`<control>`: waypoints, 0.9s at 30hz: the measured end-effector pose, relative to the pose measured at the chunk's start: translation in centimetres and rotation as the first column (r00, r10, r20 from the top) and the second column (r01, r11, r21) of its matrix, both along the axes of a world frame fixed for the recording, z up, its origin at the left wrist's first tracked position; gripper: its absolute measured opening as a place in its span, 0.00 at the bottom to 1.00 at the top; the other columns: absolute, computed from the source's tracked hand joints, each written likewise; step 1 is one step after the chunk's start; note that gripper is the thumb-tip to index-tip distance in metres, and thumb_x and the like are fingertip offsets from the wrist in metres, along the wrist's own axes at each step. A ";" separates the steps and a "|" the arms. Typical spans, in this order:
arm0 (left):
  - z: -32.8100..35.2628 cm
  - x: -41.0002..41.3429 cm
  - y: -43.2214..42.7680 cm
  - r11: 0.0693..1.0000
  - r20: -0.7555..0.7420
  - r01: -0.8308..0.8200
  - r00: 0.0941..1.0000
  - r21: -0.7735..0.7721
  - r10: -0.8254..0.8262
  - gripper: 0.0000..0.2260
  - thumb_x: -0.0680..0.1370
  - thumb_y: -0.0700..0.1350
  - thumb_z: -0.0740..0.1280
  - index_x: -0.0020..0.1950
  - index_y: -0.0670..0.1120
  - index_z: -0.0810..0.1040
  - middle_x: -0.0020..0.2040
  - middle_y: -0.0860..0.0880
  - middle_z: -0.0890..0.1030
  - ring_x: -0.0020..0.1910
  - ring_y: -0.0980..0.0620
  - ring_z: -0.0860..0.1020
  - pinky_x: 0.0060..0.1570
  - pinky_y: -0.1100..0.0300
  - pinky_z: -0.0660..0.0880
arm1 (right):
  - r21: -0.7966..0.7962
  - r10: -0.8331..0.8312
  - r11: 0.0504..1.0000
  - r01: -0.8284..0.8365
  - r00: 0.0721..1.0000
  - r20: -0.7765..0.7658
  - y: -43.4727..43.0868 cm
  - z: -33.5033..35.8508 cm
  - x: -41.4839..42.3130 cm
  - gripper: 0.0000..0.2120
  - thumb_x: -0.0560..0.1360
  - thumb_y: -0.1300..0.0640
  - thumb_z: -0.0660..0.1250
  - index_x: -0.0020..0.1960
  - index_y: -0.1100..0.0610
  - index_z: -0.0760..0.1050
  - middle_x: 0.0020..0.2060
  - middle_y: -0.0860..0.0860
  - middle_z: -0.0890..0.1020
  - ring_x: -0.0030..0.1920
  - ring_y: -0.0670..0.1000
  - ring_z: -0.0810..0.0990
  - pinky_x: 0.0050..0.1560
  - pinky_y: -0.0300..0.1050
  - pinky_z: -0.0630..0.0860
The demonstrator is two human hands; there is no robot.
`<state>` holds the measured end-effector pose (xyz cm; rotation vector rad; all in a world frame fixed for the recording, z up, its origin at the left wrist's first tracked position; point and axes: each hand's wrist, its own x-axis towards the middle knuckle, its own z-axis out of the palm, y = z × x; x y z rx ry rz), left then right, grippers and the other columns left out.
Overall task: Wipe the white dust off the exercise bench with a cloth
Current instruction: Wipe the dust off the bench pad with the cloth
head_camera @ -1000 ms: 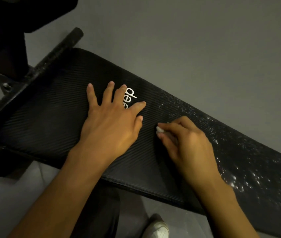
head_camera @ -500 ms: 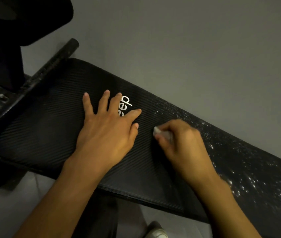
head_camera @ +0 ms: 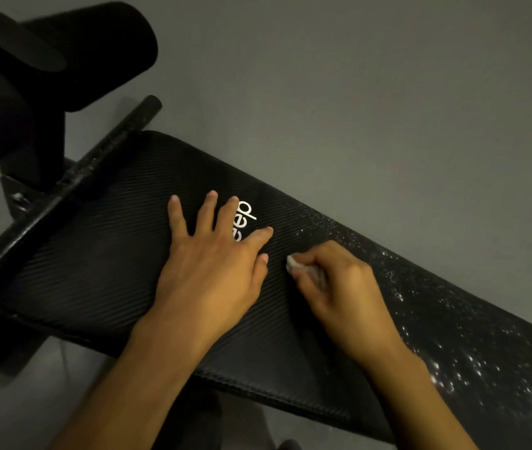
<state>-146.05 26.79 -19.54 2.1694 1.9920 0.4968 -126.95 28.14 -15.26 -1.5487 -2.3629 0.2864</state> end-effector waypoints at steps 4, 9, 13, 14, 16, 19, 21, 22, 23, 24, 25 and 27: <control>-0.2 0.0 0.1 1.000 -0.012 0.003 1.000 0.010 -0.002 0.25 0.81 0.60 0.46 0.77 0.63 0.66 0.82 0.42 0.59 0.82 0.38 0.51 0.75 0.27 0.44 | 0.063 -0.142 0.989 0.136 0.984 0.105 5.2 0.1 0.1 0.08 0.80 0.46 0.65 0.53 0.48 0.80 0.49 0.45 0.80 0.47 0.49 0.80 0.47 0.55 0.80; -0.2 0.2 0.0 1.000 -0.008 -0.002 1.000 0.013 0.002 0.25 0.81 0.61 0.47 0.78 0.63 0.64 0.83 0.43 0.56 0.83 0.39 0.48 0.75 0.27 0.41 | 0.047 -0.144 0.988 0.144 0.990 0.004 6.3 -0.4 -1.7 0.08 0.81 0.49 0.66 0.54 0.51 0.81 0.47 0.47 0.81 0.45 0.48 0.81 0.48 0.52 0.80; -0.3 0.1 0.1 0.999 -0.008 -0.015 1.000 0.029 0.015 0.27 0.80 0.60 0.45 0.75 0.62 0.70 0.81 0.42 0.62 0.81 0.37 0.54 0.75 0.26 0.45 | 0.028 0.026 0.999 -0.029 0.995 0.100 3.7 0.2 -0.8 0.05 0.80 0.47 0.66 0.53 0.46 0.79 0.48 0.41 0.78 0.46 0.44 0.79 0.46 0.48 0.79; -0.4 0.1 0.2 1.000 -0.014 -0.013 1.000 0.025 0.013 0.28 0.79 0.61 0.44 0.75 0.63 0.70 0.81 0.42 0.62 0.81 0.37 0.54 0.75 0.26 0.45 | 0.046 -0.011 0.999 0.005 0.992 0.124 4.7 0.1 -0.6 0.05 0.80 0.47 0.66 0.52 0.46 0.78 0.49 0.42 0.79 0.47 0.46 0.80 0.46 0.51 0.79; -0.4 0.1 0.2 1.000 -0.009 -0.012 1.000 0.025 0.013 0.29 0.78 0.61 0.43 0.75 0.62 0.71 0.81 0.42 0.63 0.81 0.37 0.55 0.75 0.26 0.45 | 0.085 -0.153 0.986 0.144 0.982 0.111 7.6 -0.1 -0.6 0.06 0.80 0.48 0.66 0.53 0.49 0.79 0.50 0.48 0.82 0.50 0.53 0.82 0.49 0.54 0.79; -0.5 0.1 0.2 0.999 -0.019 -0.011 1.000 0.032 0.012 0.28 0.78 0.61 0.45 0.73 0.62 0.73 0.79 0.41 0.66 0.80 0.37 0.58 0.74 0.26 0.47 | 0.100 -0.266 0.960 0.260 0.962 0.056 10.0 -0.5 -2.1 0.09 0.80 0.51 0.66 0.56 0.53 0.80 0.53 0.53 0.83 0.53 0.57 0.82 0.51 0.52 0.79; -0.6 0.1 0.2 0.999 -0.005 -0.013 1.000 0.051 0.013 0.27 0.78 0.60 0.47 0.71 0.61 0.75 0.78 0.41 0.68 0.79 0.36 0.61 0.74 0.25 0.48 | 0.086 -0.167 0.982 0.166 0.986 0.006 9.0 -0.8 -3.2 0.08 0.80 0.50 0.66 0.55 0.53 0.80 0.50 0.51 0.83 0.49 0.53 0.82 0.49 0.52 0.80; -0.7 0.1 0.2 0.998 -0.001 -0.013 1.000 0.062 0.013 0.26 0.78 0.60 0.48 0.71 0.61 0.76 0.77 0.40 0.69 0.79 0.36 0.61 0.74 0.25 0.49 | 0.065 -0.099 0.993 0.100 0.995 -0.019 8.0 -0.8 -3.5 0.08 0.80 0.49 0.67 0.54 0.52 0.80 0.48 0.48 0.82 0.47 0.50 0.81 0.48 0.51 0.79; -0.8 0.2 0.3 0.997 0.001 -0.014 1.000 0.073 0.014 0.26 0.78 0.60 0.49 0.70 0.60 0.77 0.77 0.40 0.70 0.78 0.35 0.62 0.74 0.25 0.49 | 0.051 -0.048 0.997 0.049 0.999 -0.022 7.0 -0.8 -3.4 0.07 0.80 0.48 0.67 0.53 0.50 0.80 0.47 0.45 0.81 0.46 0.48 0.81 0.47 0.50 0.79; -0.9 0.3 0.3 0.996 0.001 -0.015 1.000 0.085 0.015 0.25 0.78 0.60 0.49 0.70 0.60 0.77 0.76 0.40 0.71 0.78 0.35 0.63 0.73 0.24 0.50 | 0.039 -0.037 0.999 0.037 0.999 -0.005 6.3 -0.7 -3.1 0.07 0.80 0.47 0.67 0.53 0.49 0.80 0.46 0.44 0.81 0.46 0.46 0.81 0.46 0.50 0.79; -0.9 0.3 0.3 0.995 0.001 -0.018 1.000 0.096 0.018 0.25 0.78 0.59 0.50 0.69 0.59 0.78 0.75 0.39 0.71 0.77 0.34 0.64 0.73 0.24 0.51 | 0.040 -0.066 0.997 0.065 0.998 0.020 6.2 -0.6 -2.5 0.07 0.79 0.46 0.67 0.52 0.47 0.80 0.46 0.43 0.81 0.46 0.46 0.81 0.46 0.50 0.79; -1.0 0.3 0.3 0.995 0.004 -0.016 1.000 0.103 0.015 0.25 0.78 0.59 0.51 0.68 0.58 0.79 0.75 0.39 0.72 0.77 0.34 0.65 0.72 0.24 0.52 | 0.072 -0.196 0.979 0.192 0.979 0.049 7.8 -0.4 -1.7 0.07 0.79 0.46 0.67 0.52 0.48 0.80 0.48 0.47 0.83 0.48 0.51 0.82 0.48 0.52 0.80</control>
